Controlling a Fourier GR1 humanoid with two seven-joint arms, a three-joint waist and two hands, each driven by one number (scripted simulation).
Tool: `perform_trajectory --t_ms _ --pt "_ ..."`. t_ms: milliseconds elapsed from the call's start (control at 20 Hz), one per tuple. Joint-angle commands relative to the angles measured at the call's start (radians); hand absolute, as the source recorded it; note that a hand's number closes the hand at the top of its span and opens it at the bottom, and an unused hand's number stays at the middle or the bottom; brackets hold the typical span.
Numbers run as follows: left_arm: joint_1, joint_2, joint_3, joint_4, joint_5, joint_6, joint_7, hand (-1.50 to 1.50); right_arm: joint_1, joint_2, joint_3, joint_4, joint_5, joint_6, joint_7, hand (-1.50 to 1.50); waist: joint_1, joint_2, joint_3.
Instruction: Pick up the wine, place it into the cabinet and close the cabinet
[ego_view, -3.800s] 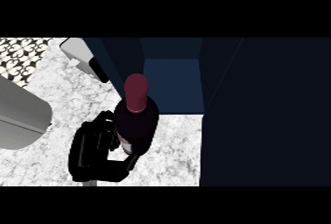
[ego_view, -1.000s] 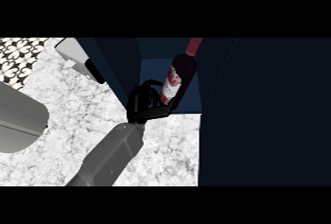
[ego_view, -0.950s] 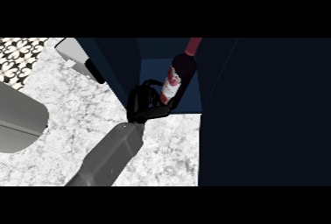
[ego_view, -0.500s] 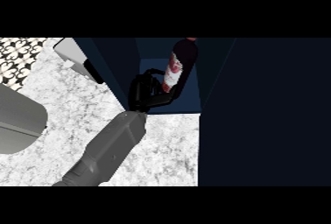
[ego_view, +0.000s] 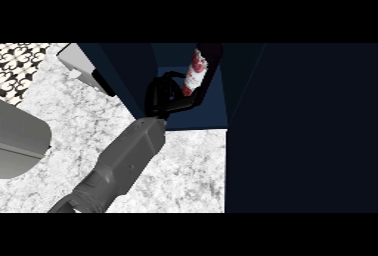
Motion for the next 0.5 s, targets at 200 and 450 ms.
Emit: perform_trajectory --t_ms 200,450 --pt "-0.005 0.0 0.035 0.127 -0.003 -0.058 -0.058 1.5 -0.051 -0.024 -0.025 -0.031 -0.057 -0.013 0.061 -1.5 -0.016 0.008 -0.001" --pt "-0.008 0.0 0.051 0.085 0.035 -0.011 -0.078 1.5 0.0 0.006 0.001 0.0 0.001 -0.005 -0.004 -1.5 -0.014 0.004 -0.001"
